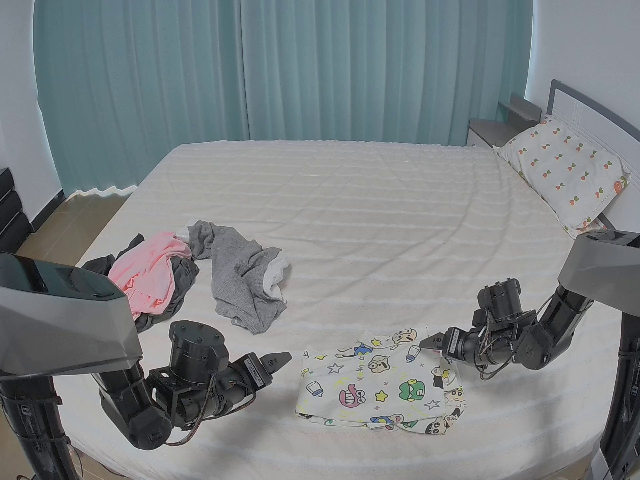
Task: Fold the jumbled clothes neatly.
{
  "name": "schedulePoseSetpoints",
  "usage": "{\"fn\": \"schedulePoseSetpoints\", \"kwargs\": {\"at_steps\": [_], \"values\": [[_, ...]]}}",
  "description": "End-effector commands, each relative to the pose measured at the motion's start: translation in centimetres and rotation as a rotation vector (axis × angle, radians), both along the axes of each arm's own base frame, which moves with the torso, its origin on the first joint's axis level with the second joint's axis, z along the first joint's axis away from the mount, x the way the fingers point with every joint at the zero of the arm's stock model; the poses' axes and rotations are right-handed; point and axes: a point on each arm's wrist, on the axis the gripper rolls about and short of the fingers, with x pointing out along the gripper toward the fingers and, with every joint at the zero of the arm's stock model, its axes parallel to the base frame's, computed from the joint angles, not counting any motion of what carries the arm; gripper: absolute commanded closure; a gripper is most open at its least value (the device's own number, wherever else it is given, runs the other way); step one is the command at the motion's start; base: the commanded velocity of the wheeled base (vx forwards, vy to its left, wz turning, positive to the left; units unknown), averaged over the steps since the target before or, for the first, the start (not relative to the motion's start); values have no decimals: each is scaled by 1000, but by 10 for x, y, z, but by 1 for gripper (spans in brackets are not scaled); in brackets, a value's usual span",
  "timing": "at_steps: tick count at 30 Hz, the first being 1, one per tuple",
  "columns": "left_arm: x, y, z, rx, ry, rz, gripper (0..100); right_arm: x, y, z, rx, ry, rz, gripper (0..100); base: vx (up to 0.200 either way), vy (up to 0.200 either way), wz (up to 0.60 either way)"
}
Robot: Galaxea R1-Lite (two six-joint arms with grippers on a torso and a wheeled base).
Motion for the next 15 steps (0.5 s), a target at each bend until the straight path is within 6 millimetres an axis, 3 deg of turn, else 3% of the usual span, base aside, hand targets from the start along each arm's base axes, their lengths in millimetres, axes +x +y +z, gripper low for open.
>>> {"fn": "schedulePoseSetpoints", "kwargs": {"at_steps": [1, 7, 15], "values": [[0, 1, -1, 1, 4, 4, 0, -3, 0, 3, -1, -4, -3, 0, 0, 0, 0], [0, 0, -4, 2, 15, -4, 0, -26, -6, 16, -6, 5, 1, 0, 0, 0, 0], [0, 1, -4, 3, 16, -3, 0, -53, -9, 16, -12, 14, 23, 0, 0, 0, 0]]}}
